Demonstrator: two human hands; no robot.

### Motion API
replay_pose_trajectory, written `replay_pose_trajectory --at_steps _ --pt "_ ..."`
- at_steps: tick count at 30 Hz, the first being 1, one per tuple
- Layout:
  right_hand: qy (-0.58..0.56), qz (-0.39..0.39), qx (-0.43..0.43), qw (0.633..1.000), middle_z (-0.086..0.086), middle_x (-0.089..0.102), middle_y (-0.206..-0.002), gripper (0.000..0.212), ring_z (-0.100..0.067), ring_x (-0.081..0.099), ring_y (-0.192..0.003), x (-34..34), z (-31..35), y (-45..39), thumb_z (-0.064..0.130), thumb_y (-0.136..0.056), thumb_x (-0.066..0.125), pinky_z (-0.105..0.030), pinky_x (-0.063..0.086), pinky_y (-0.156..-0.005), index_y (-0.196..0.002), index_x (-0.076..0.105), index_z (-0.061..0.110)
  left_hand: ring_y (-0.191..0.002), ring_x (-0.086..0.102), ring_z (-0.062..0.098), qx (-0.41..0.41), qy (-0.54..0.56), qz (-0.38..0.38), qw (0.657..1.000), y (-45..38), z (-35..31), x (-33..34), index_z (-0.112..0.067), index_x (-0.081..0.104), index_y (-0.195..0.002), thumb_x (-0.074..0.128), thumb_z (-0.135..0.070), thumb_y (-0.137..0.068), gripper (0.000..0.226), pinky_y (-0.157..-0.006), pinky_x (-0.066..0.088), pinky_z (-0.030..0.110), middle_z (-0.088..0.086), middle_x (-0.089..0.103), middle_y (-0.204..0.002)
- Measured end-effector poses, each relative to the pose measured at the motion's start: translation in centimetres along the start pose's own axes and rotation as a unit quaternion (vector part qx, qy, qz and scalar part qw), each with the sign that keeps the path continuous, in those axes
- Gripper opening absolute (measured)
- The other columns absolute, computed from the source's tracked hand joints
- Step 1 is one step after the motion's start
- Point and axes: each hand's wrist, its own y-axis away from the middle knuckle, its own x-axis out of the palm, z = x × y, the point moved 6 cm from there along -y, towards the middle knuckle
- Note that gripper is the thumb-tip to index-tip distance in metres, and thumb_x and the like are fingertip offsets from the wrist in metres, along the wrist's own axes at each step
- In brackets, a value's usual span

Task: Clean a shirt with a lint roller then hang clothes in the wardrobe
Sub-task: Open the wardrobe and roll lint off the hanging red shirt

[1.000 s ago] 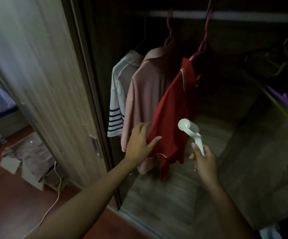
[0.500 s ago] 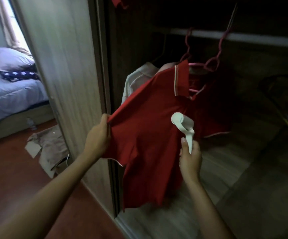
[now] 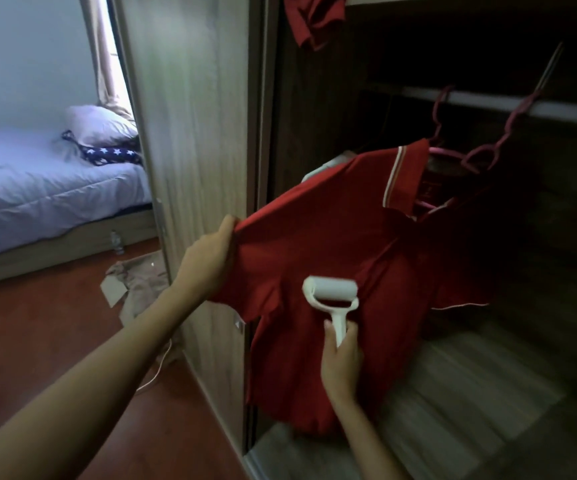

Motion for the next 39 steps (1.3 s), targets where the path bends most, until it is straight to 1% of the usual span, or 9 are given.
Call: replay_pose_trajectory --at_steps 6,9,13,15,18,25,32,36,39 --pt "-0.056 -0.074 -0.084 0.992 0.010 0.055 -0.063 0.011 0.009 0.054 -0.052 -2.5 8.2 -2.8 0.027 -0.096 0.056 -0.009 0.035 -0.046 -0.094 0.052 0.017 -0.074 0.062 0.047 0.007 -0.006 0.016 1.000 -0.5 0.4 0.9 -0.013 0.038 -0.110 0.038 -0.015 -0.088 0.022 -0.057 0.035 0.037 0.025 0.065 -0.082" --pt "-0.095 -0.113 -0.141 0.979 0.010 0.052 -0.062 0.007 0.007 0.051 -0.047 -3.7 12.1 -4.6 0.020 -0.098 0.054 -0.007 0.032 -0.043 -0.096 0.049 0.016 -0.072 0.062 0.046 0.004 0.006 0.014 1.000 -0.6 0.3 1.0 -0.012 0.039 -0.109 0.037 -0.015 -0.090 0.019 -0.058 0.035 0.036 0.024 0.064 -0.080" --pt "-0.028 -0.066 -0.077 0.994 0.005 0.058 -0.068 0.019 -0.002 0.056 -0.056 -0.9 5.5 -4.6 0.032 -0.097 0.053 -0.022 0.034 -0.051 -0.099 0.051 0.014 -0.072 0.062 0.046 0.009 0.021 0.003 1.000 -0.7 -0.1 1.1 -0.010 0.040 -0.110 0.031 -0.021 -0.085 0.029 -0.059 0.036 0.037 0.024 0.065 -0.082" --pt "0.038 -0.010 -0.007 0.999 -0.001 0.061 -0.075 0.026 -0.022 0.064 -0.070 1.2 -1.1 -2.8 0.035 -0.096 0.054 -0.023 0.032 -0.057 -0.104 0.055 0.010 -0.072 0.061 0.047 0.010 0.026 0.004 1.000 -0.7 0.0 1.3 -0.009 0.040 -0.111 0.031 -0.022 -0.083 0.032 -0.059 0.037 0.038 0.025 0.064 -0.082" --pt "0.093 0.038 0.055 0.993 -0.006 0.062 -0.076 0.030 -0.033 0.066 -0.080 2.5 -6.6 0.1 0.035 -0.095 0.055 -0.026 0.033 -0.061 -0.104 0.060 0.007 -0.073 0.061 0.047 0.005 0.014 0.009 1.000 -1.0 0.3 1.7 -0.010 0.039 -0.111 0.033 -0.020 -0.084 0.030 -0.059 0.037 0.039 0.025 0.064 -0.082" --pt "-0.019 -0.068 -0.040 0.997 0.008 0.059 -0.069 0.022 0.001 0.054 -0.057 2.9 -0.9 -2.4 0.036 -0.096 0.053 -0.012 0.037 -0.049 -0.101 0.053 0.014 -0.076 0.061 0.049 0.007 0.004 0.014 1.000 -1.1 -0.1 1.9 -0.003 0.041 -0.112 0.032 -0.016 -0.087 0.030 -0.059 0.036 0.040 0.029 0.063 -0.086" --pt "0.165 0.108 0.072 0.978 -0.013 0.067 -0.081 0.038 -0.035 0.066 -0.077 8.3 -13.0 2.0 0.050 -0.094 0.046 -0.040 0.050 -0.068 -0.099 0.054 0.013 -0.075 0.059 0.049 0.012 -0.028 0.013 0.999 -1.2 -0.4 1.5 -0.003 0.042 -0.113 0.035 -0.014 -0.094 0.024 -0.059 0.030 0.038 0.026 0.061 -0.082" --pt "0.124 0.068 0.065 0.988 -0.007 0.062 -0.076 0.033 -0.024 0.058 -0.067 7.5 -11.7 1.8 0.042 -0.096 0.050 -0.032 0.041 -0.058 -0.100 0.054 0.010 -0.072 0.060 0.047 0.031 -0.023 0.002 0.999 -1.4 -0.3 1.3 -0.002 0.042 -0.113 0.031 -0.018 -0.091 0.029 -0.058 0.032 0.037 0.025 0.062 -0.083" --pt "0.080 0.038 0.041 0.995 -0.007 0.063 -0.073 0.032 -0.022 0.059 -0.062 7.6 -9.9 1.0 0.042 -0.096 0.050 -0.035 0.046 -0.053 -0.099 0.051 0.010 -0.071 0.060 0.046 0.033 -0.017 0.003 0.999 -1.3 -0.3 1.4 -0.001 0.043 -0.114 0.033 -0.014 -0.090 0.028 -0.057 0.033 0.038 0.025 0.063 -0.083"
